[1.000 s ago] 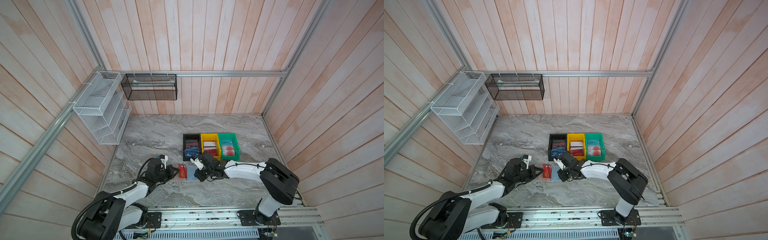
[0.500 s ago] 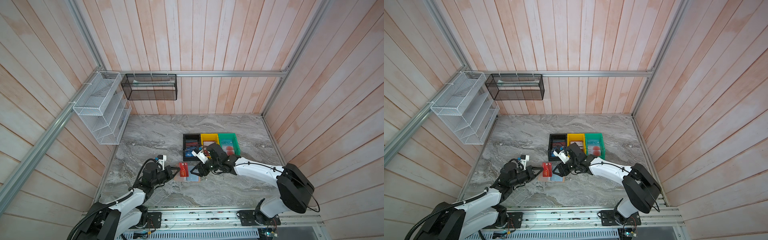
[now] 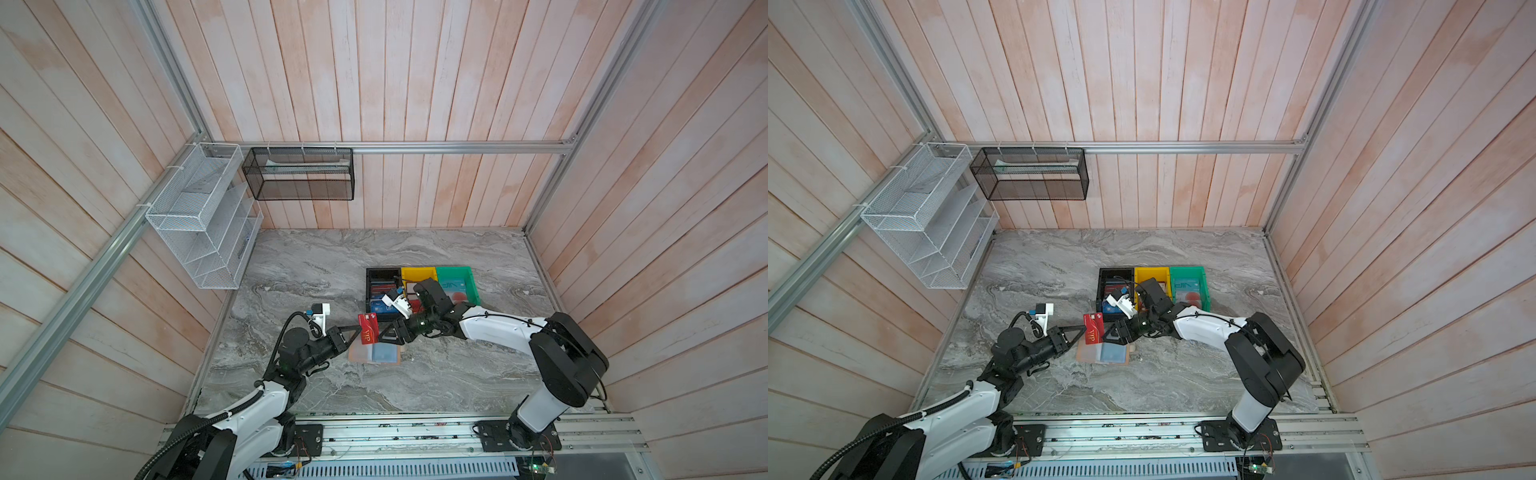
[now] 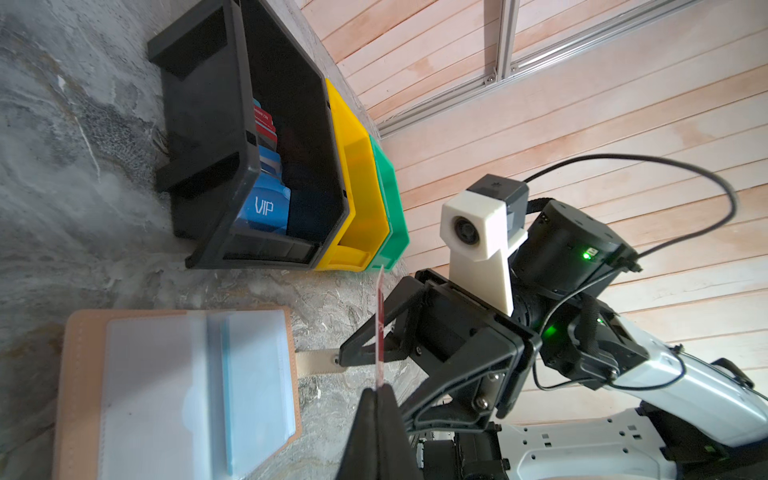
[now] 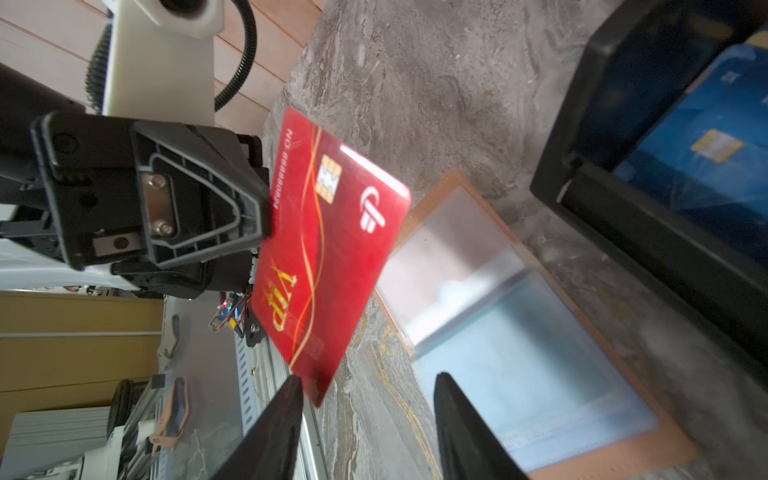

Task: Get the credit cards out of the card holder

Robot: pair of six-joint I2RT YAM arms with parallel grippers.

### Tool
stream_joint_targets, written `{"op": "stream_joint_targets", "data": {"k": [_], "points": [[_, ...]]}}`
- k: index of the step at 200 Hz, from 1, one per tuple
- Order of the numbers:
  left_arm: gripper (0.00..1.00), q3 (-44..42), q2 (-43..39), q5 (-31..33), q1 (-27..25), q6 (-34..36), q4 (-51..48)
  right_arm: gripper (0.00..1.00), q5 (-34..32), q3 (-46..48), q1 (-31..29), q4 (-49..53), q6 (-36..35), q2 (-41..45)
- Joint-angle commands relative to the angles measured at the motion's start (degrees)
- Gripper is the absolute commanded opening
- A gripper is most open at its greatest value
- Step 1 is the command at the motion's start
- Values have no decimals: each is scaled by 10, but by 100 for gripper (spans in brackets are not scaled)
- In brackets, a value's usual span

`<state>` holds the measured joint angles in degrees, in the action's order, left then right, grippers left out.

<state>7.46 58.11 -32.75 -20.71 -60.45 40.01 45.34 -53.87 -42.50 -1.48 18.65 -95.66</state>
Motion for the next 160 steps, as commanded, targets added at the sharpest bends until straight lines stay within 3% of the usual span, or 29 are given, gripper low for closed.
{"op": "stream_joint_targets", "data": {"k": [1, 82, 160], "points": [[0, -4, 2, 10, -3, -2, 24, 50, 36, -25, -1, -36, 15, -11], [0, -4, 30, 16, -10, -6, 50, 38, 78, -31, -1, -83, 49, -23], [0, 9, 62, 12, -20, 5, 35, 11, 93, -28, -2, -98, 55, -20]]}}
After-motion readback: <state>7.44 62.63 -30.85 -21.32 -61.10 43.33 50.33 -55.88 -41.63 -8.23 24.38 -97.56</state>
